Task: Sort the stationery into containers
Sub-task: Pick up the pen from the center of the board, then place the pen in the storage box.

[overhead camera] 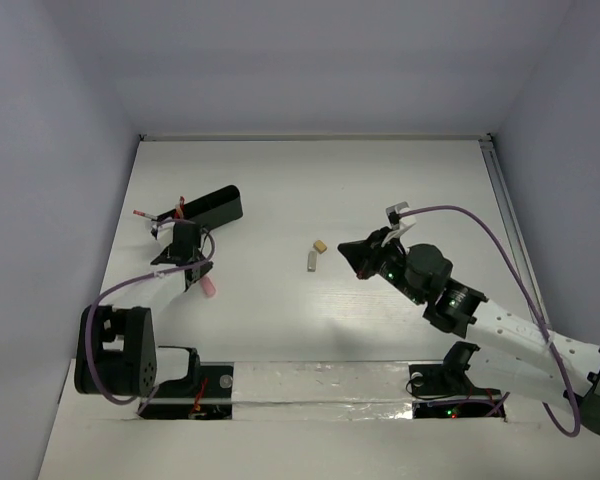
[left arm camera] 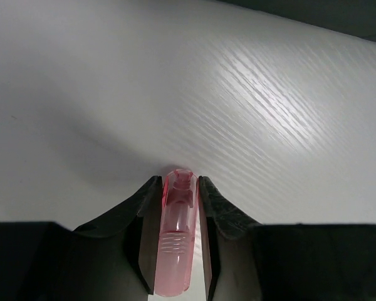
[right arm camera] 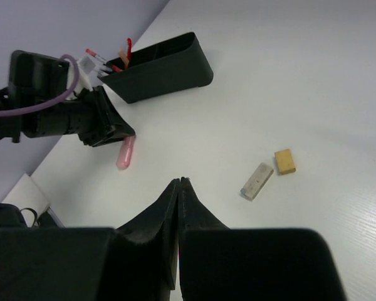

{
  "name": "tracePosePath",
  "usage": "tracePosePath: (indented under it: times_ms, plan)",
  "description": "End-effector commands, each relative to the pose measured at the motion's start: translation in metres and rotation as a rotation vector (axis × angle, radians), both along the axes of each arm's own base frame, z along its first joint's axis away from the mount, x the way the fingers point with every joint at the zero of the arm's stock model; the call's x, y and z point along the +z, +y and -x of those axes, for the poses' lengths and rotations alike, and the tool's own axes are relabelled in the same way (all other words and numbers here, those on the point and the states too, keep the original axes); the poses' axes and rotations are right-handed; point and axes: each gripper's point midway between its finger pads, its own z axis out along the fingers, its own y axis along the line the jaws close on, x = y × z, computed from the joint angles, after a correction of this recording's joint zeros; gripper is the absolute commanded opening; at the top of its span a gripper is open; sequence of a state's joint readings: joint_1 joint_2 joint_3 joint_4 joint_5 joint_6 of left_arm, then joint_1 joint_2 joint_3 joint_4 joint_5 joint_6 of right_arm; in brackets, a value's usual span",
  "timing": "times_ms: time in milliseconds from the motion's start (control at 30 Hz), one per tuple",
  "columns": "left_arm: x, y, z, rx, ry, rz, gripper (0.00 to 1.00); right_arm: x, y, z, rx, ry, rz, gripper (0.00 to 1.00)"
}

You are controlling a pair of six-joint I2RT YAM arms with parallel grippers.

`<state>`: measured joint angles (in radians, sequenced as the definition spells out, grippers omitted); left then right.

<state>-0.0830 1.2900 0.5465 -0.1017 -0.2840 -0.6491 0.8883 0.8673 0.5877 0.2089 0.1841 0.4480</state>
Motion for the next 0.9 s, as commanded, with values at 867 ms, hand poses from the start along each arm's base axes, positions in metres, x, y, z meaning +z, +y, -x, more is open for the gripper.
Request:
tracePosePath:
  times_ms: [867]
  plan:
    - [0.251, 0.043, -0.146, 0.083, -0.588, -0.313, 0.00, -0.020, 0.009, -0.012, -0.018, 0.033, 0.051, 0.03]
